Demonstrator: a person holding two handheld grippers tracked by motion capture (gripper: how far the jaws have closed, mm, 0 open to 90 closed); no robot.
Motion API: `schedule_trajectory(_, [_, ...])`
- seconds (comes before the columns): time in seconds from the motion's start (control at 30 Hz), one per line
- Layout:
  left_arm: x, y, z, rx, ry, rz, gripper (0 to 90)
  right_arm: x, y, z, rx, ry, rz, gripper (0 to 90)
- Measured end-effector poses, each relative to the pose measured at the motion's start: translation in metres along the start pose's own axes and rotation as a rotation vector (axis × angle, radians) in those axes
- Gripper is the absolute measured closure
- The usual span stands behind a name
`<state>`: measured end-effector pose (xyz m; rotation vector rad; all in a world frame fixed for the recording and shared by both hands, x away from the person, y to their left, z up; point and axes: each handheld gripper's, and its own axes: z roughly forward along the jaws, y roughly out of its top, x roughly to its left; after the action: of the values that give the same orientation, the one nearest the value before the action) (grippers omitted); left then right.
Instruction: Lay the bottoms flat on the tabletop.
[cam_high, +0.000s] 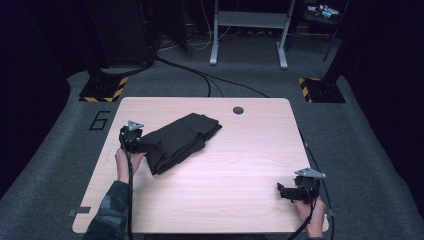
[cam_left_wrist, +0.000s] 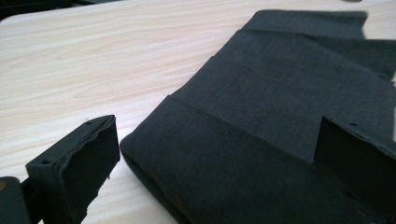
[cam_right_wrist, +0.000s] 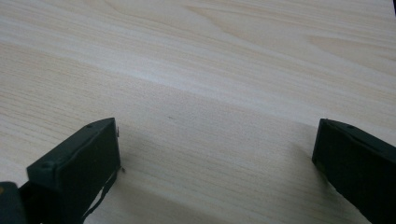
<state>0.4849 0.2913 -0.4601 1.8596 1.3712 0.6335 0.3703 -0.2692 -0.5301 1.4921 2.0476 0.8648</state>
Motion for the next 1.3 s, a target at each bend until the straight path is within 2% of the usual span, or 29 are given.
schedule_trajectory(0.13, [-0.001, -0.001, 0.019, 0.051, -0.024, -0.010, 0.0, 0.000, 0.000, 0.000, 0.000, -0.001, 0.001, 0.1])
schedule_trajectory(0.2, [-0.002, -0.002, 0.026, 0.090, -0.031, 0.000, 0.0, 0.000, 0.000, 0.000, 0.000, 0.000, 0.000, 0.2])
schedule_trajectory(0.27, [-0.004, -0.005, 0.034, 0.134, -0.038, 0.014, 0.0, 0.000, 0.000, 0.000, 0.000, 0.000, 0.000, 0.2])
schedule_trajectory(0.3, [-0.005, -0.006, 0.037, 0.160, -0.031, 0.036, 0.0, 0.000, 0.000, 0.000, 0.000, 0.000, 0.000, 0.1])
schedule_trajectory(0.33, [-0.007, -0.009, 0.041, 0.164, -0.018, 0.051, 0.0, 0.000, 0.000, 0.000, 0.000, 0.000, 0.000, 0.2])
schedule_trajectory(0.5, [-0.013, -0.011, 0.044, 0.170, 0.006, 0.080, 0.2, 0.000, 0.000, 0.000, 0.000, 0.000, 0.000, 0.2])
schedule_trajectory(0.6, [-0.012, -0.012, 0.044, 0.182, 0.000, 0.089, 0.3, 0.000, 0.000, 0.000, 0.000, 0.000, 0.000, 0.2])
schedule_trajectory(0.7, [-0.014, -0.014, 0.045, 0.168, 0.002, 0.085, 0.4, 0.000, 0.000, 0.000, -0.001, 0.000, 0.000, 0.2])
schedule_trajectory(0.87, [-0.015, -0.016, 0.044, 0.158, 0.002, 0.102, 1.0, 0.000, 0.000, 0.000, 0.000, 0.000, 0.000, 0.2])
schedule_trajectory(0.9, [-0.016, -0.019, 0.044, 0.135, 0.001, 0.097, 1.2, 0.000, 0.000, 0.000, 0.000, 0.000, 0.001, 0.2])
schedule_trajectory(1.03, [-0.019, -0.021, 0.043, 0.133, -0.038, 0.105, 1.3, 0.000, 0.000, 0.000, 0.000, 0.000, 0.001, 0.2])
schedule_trajectory(1.3, [-0.033, -0.022, 0.042, 0.138, -0.098, 0.157, 1.3, 0.000, 0.000, 0.000, 0.000, 0.000, 0.000, 0.2])
